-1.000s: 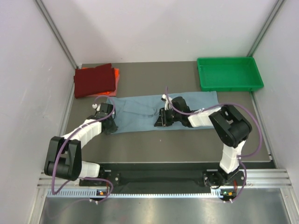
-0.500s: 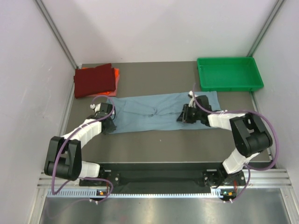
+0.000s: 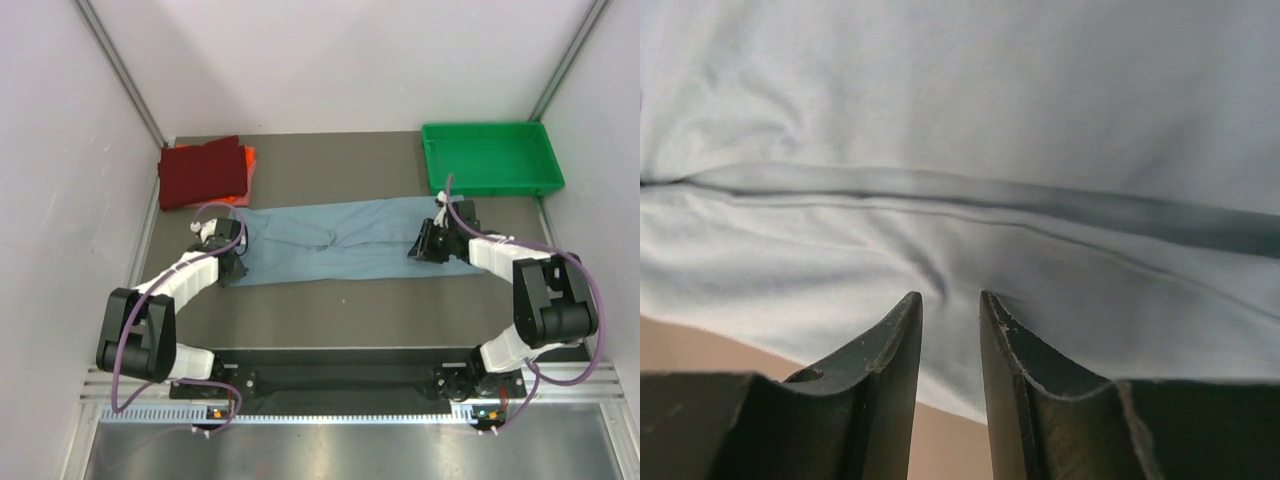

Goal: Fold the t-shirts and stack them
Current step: Fold the tshirt

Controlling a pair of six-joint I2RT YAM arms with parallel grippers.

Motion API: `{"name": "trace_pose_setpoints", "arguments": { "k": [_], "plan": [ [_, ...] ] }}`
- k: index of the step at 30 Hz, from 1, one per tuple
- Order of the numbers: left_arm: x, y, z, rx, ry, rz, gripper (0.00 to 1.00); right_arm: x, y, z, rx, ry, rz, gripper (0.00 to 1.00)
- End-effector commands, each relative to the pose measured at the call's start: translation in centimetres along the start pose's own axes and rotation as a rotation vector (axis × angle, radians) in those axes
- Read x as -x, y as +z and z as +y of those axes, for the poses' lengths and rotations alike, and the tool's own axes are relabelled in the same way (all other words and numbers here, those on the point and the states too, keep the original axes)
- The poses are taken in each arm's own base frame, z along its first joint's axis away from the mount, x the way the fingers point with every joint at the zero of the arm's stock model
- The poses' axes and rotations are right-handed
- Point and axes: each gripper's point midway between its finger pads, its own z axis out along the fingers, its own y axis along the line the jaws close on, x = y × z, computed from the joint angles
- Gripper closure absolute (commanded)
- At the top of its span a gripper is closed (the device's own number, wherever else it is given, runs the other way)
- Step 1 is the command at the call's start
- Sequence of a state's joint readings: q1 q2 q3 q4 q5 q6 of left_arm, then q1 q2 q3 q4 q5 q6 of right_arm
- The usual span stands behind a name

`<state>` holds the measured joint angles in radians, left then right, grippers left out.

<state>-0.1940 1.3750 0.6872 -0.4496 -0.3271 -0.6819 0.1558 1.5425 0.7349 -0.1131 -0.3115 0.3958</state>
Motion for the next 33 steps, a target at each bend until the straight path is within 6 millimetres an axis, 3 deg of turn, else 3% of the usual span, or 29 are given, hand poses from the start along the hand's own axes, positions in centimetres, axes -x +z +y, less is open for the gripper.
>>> {"name": "trace_pose_setpoints", "arguments": {
  "k": [1, 7, 12, 16, 20, 21, 23, 26, 28, 29, 33],
  "plan": [
    [1.3, -0.2, 0.9, 0.07, -0.012, -0.038, 0.73, 1.5, -1.3, -3.4, -0.132, 0.027, -0.008, 0.7],
    [1.7, -0.5, 0.7, 0.063, -0.023, -0.048, 0.72, 2.1, -2.6, -9.4, -0.317, 0.092, -0.033, 0.7],
    [1.6, -0.4, 0.9, 0.086, -0.077, -0.048, 0.72, 2.2, -2.7, -11.2, -0.364, 0.129, -0.044, 0.7],
    [1.2, -0.4, 0.9, 0.081, -0.105, -0.038, 0.73, 3.0, -3.0, -8.7, -0.242, 0.122, -0.082, 0.69],
    [3.3, -1.3, 1.1, 0.103, -0.067, -0.098, 0.71, 4.9, -4.7, -5.7, -0.156, 0.098, -0.131, 0.68],
    [3.9, -1.6, 1.1, 0.103, -0.043, -0.115, 0.69, 5.1, -5.0, -5.1, -0.145, 0.094, -0.135, 0.67],
    [4.9, -2.1, 0.9, 0.095, -0.043, -0.139, 0.53, 6.4, -5.9, -3.7, -0.112, 0.075, -0.174, 0.66],
    [5.6, -2.4, -0.2, 0.022, -0.059, -0.124, 0.51, 8.4, -5.8, 0.4, 0.016, 0.003, -0.212, 0.62],
    [5.8, -2.8, -1.2, -0.048, -0.088, -0.107, 0.51, 9.7, -5.5, 2.8, 0.041, -0.067, -0.221, 0.58],
    [6.0, -3.1, -1.6, -0.072, -0.092, -0.107, 0.52, 9.5, -4.4, 2.7, 0.028, -0.074, -0.188, 0.57],
    [6.9, -5.4, -6.5, -0.35, -0.039, -0.104, 0.53, 12.0, -2.6, 3.5, -0.007, -0.139, -0.202, 0.58]
  ]
}}
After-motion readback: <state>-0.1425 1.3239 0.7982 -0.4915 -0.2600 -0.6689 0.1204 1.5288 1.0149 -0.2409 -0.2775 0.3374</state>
